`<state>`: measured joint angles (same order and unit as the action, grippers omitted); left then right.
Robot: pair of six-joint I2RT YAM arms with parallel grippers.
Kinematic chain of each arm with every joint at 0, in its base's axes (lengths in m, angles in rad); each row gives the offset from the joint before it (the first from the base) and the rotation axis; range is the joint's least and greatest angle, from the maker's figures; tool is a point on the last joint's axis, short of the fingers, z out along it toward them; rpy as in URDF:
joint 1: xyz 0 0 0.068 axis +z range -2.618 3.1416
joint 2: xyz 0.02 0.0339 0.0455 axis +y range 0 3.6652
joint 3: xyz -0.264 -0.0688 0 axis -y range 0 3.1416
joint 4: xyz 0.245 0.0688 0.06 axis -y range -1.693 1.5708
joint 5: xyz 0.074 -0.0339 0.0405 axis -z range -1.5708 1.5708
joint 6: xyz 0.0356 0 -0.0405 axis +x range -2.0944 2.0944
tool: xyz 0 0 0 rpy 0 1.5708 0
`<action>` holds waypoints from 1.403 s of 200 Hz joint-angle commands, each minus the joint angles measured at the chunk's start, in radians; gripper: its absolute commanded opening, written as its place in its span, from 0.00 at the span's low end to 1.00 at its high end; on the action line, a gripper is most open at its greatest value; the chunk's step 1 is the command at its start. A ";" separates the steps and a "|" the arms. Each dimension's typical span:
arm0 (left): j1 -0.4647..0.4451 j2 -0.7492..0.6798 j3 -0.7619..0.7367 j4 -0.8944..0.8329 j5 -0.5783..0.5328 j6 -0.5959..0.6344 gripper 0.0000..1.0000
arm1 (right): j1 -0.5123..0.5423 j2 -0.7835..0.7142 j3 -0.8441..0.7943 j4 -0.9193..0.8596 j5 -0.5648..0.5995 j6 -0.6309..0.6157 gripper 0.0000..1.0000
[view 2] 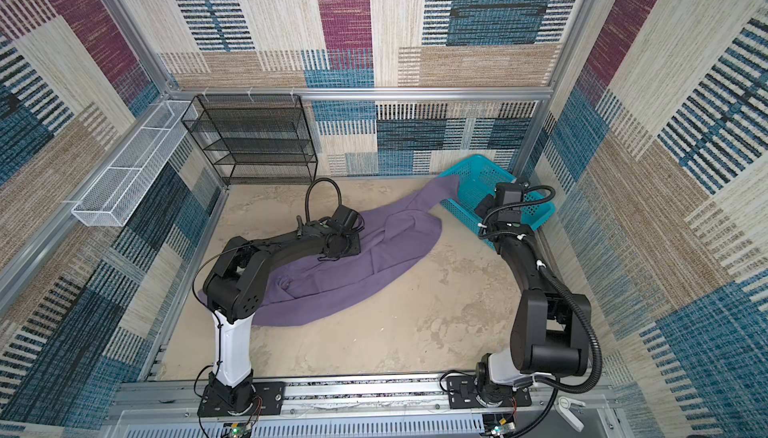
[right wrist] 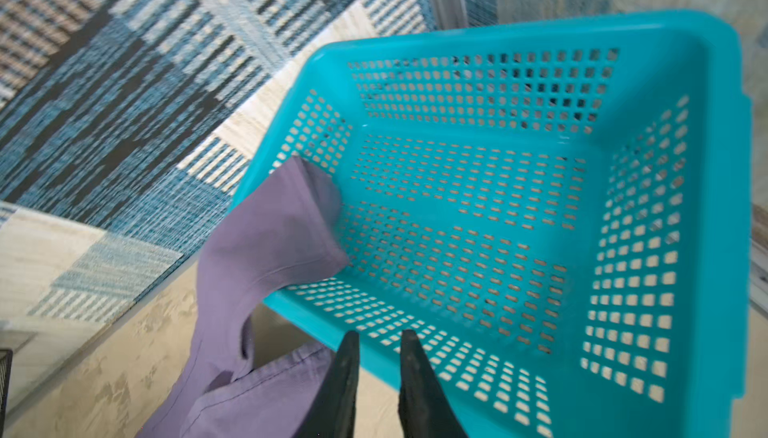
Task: Fold and stack the trousers
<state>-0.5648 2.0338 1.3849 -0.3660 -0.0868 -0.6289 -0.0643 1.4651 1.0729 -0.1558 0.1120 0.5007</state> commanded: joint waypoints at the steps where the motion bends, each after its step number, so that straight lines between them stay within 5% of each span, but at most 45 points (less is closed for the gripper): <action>1: 0.010 -0.050 -0.069 -0.012 -0.023 0.007 0.30 | 0.101 0.006 0.021 -0.016 0.101 -0.101 0.28; 35: 0.047 -0.182 -0.222 0.024 -0.020 -0.012 0.00 | 0.246 0.122 0.068 -0.052 0.123 -0.166 0.26; 99: 0.080 -0.368 -0.381 -0.024 -0.032 0.000 0.00 | 0.209 0.376 0.198 -0.147 0.082 -0.169 0.19; 150: 0.200 -0.514 -0.601 -0.001 0.002 -0.030 0.00 | 0.153 0.486 0.420 -0.201 -0.001 -0.162 0.30; 202: 0.205 -0.558 -0.593 -0.060 -0.026 -0.021 0.00 | 0.155 0.481 0.611 -0.244 -0.006 -0.153 0.35; 252: 0.204 -0.578 -0.597 -0.022 0.034 -0.021 0.07 | 0.167 0.735 0.906 -0.477 0.101 -0.255 0.48; 280: 0.204 -0.566 -0.582 -0.027 0.036 -0.008 0.09 | 0.189 0.777 0.917 -0.485 0.130 -0.291 0.51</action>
<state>-0.3611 1.4620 0.7891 -0.3889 -0.0673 -0.6373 0.1097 2.2253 1.9789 -0.5842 0.1932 0.2615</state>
